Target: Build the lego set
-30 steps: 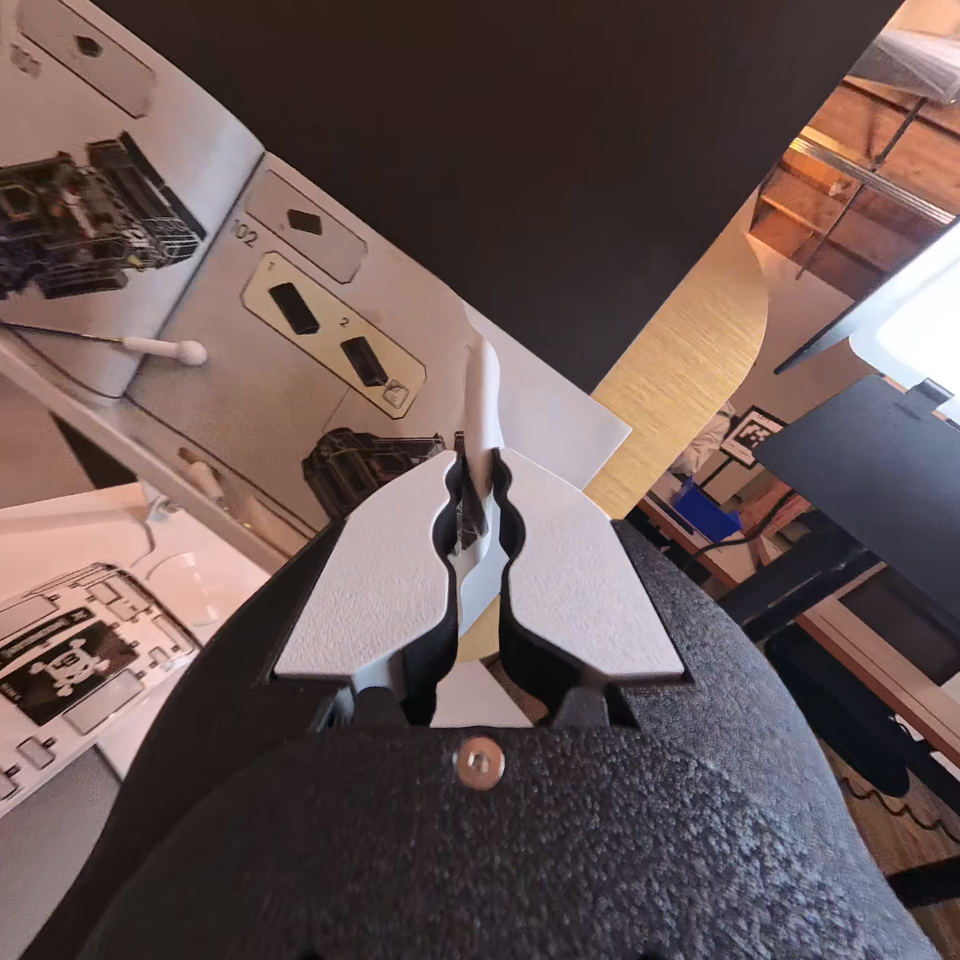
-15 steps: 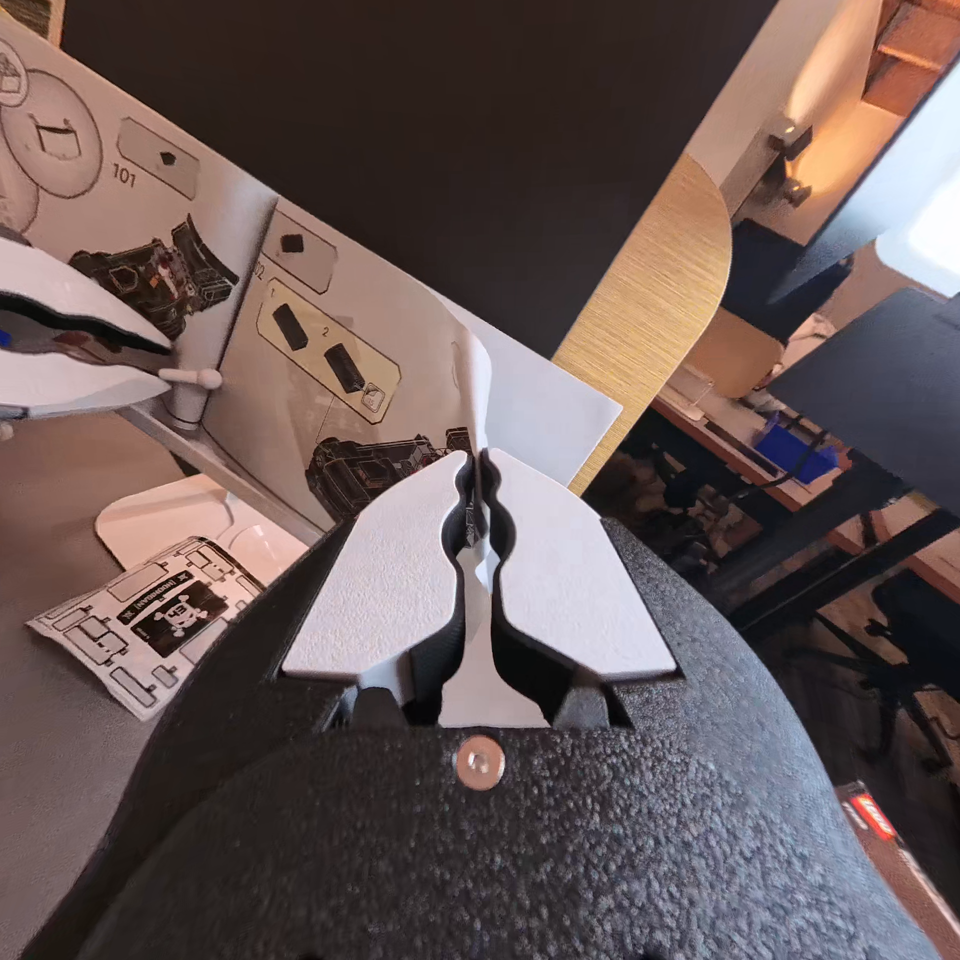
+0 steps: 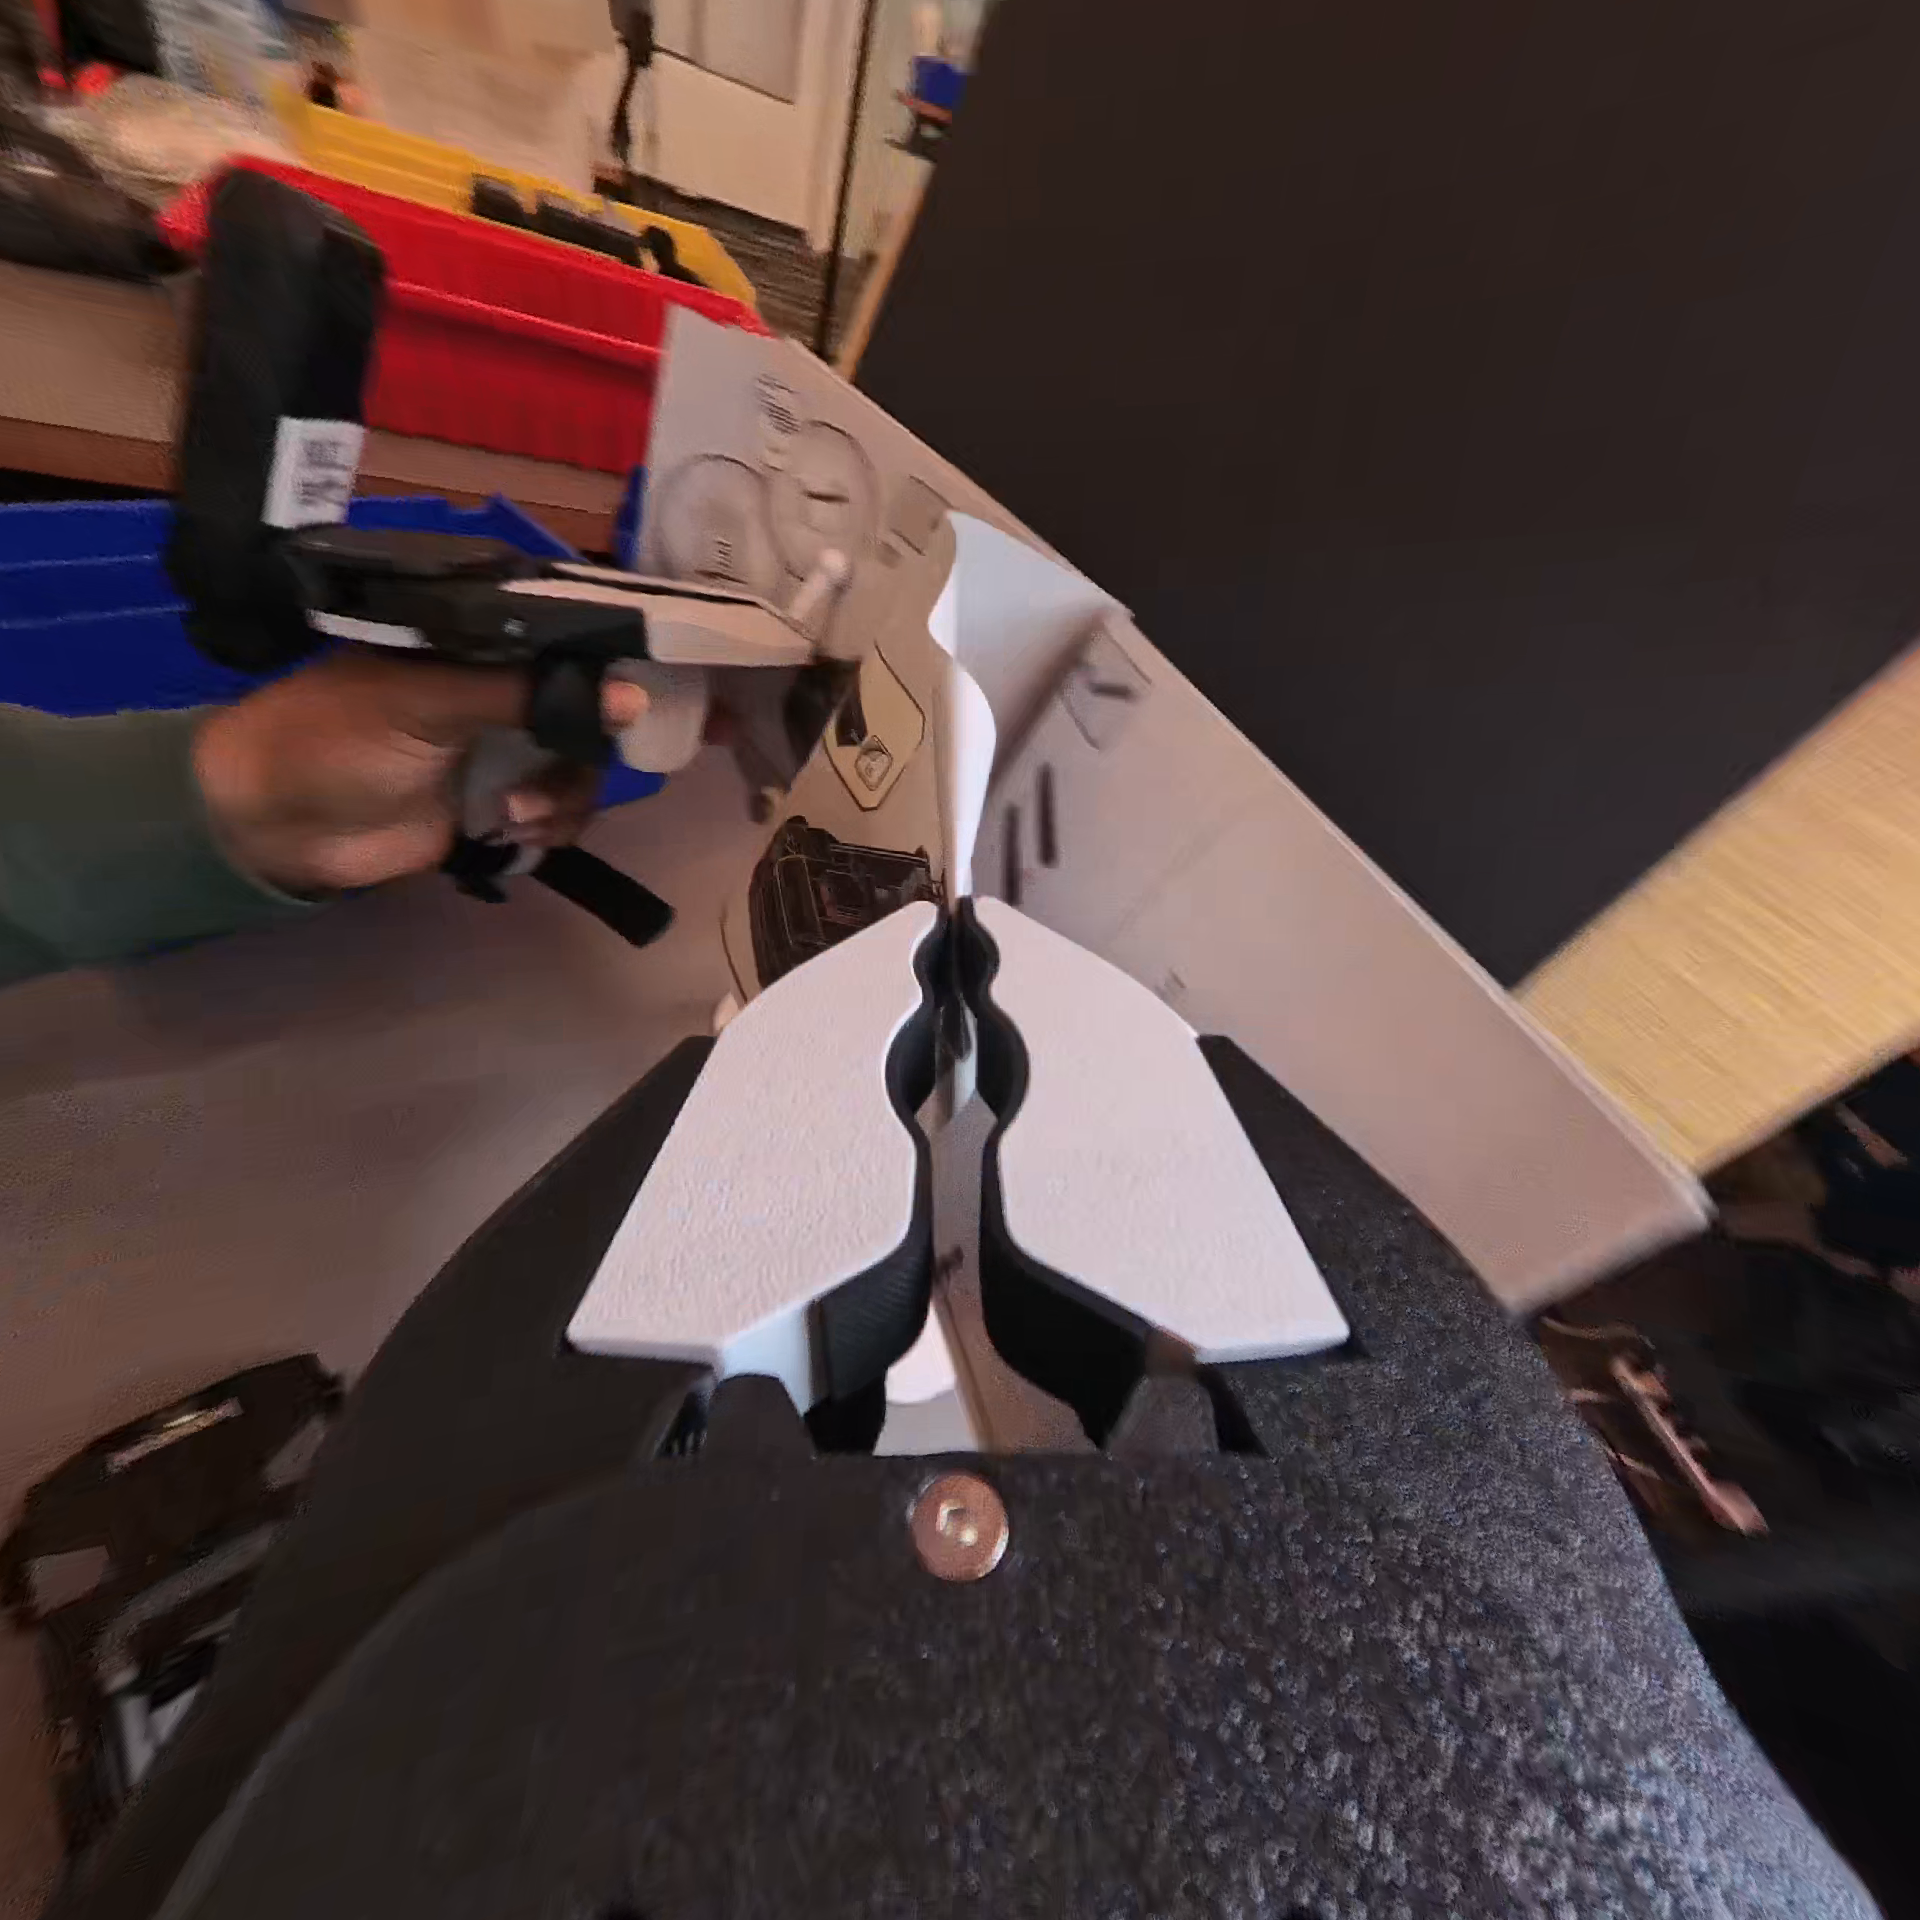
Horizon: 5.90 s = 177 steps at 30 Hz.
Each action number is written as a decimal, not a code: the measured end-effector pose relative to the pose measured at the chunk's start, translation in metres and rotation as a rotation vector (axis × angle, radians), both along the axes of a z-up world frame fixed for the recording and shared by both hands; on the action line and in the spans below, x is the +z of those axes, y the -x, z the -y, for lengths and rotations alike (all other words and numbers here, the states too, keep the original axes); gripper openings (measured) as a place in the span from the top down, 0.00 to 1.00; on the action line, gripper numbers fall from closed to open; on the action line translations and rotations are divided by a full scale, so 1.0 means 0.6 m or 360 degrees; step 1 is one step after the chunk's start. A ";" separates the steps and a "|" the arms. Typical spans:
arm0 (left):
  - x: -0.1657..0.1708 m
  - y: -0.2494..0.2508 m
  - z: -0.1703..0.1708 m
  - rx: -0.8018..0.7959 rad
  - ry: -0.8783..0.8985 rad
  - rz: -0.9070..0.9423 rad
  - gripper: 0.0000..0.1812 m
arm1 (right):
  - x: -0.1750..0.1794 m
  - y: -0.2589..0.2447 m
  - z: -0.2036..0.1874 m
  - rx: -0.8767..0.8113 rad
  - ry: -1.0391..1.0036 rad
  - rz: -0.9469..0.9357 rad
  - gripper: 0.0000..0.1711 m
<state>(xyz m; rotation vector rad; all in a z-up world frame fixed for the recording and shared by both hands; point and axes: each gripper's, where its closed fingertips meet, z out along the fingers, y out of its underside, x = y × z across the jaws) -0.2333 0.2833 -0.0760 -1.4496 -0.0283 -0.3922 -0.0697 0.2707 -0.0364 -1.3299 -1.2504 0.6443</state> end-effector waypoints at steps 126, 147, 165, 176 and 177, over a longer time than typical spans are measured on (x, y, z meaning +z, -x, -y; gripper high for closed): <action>0.029 0.082 0.029 0.0179 0.0141 -0.0411 0.76 | -0.114 -0.062 -0.223 -0.0501 0.0549 -0.0472 0.66; 0.037 0.023 0.177 0.0182 -0.0116 -0.0541 0.94 | -0.105 -0.176 0.190 -0.0646 0.0152 -0.0369 1.00; 0.083 0.109 0.048 0.0576 -0.0007 -0.0555 1.00 | -0.205 -0.199 0.284 -0.0613 0.0118 -0.0420 1.00; 0.103 0.146 0.245 0.0247 0.0150 -0.0812 1.00 | -0.192 -0.224 0.275 -0.0695 0.0137 -0.0523 1.00; 0.094 0.181 0.265 0.0261 0.0232 -0.0877 1.00 | -0.191 -0.228 0.273 -0.0710 0.0123 -0.0524 1.00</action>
